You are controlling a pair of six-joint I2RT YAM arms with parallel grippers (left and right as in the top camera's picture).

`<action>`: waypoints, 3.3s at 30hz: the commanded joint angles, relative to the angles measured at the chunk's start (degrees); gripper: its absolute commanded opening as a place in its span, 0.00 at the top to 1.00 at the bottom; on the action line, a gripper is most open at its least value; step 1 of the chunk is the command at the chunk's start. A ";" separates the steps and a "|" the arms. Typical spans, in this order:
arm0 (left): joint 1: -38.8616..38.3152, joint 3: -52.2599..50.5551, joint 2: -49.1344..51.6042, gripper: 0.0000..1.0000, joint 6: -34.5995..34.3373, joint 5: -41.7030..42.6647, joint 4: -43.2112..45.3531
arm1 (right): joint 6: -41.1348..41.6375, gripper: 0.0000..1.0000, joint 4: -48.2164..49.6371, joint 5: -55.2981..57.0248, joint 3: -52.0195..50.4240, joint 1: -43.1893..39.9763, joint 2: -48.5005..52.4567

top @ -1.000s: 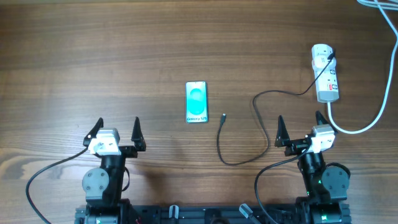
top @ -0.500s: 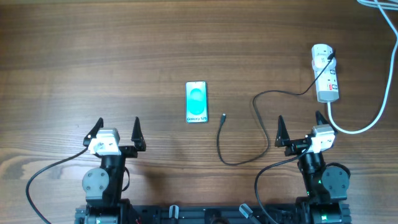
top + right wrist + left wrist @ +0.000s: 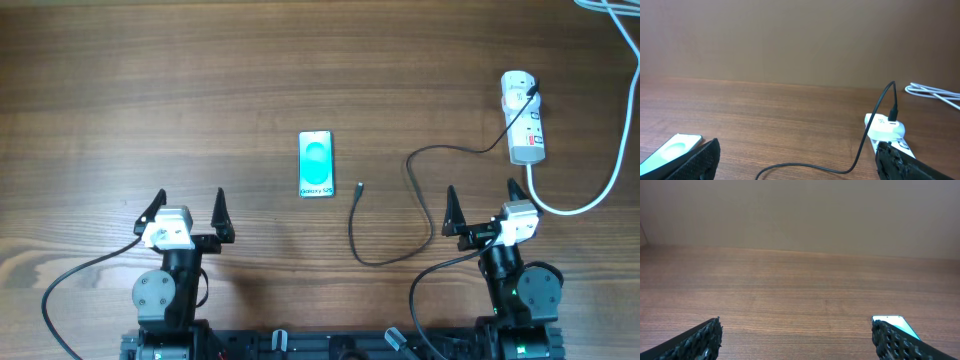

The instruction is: Plug charger to phone and switch on socket

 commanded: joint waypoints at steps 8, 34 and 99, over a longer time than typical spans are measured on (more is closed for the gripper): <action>0.48 -0.61 -0.42 0.00 1.07 -0.52 0.02 | -0.72 0.00 0.13 1.01 -0.15 -0.24 -0.35; 0.48 -0.61 -0.42 0.00 1.07 -0.55 0.02 | -0.72 0.00 0.13 1.01 -0.15 -0.24 -0.35; -27.98 109.85 103.95 0.00 -29.62 3.54 -84.30 | -0.72 0.00 0.13 1.01 -0.15 -0.24 -0.35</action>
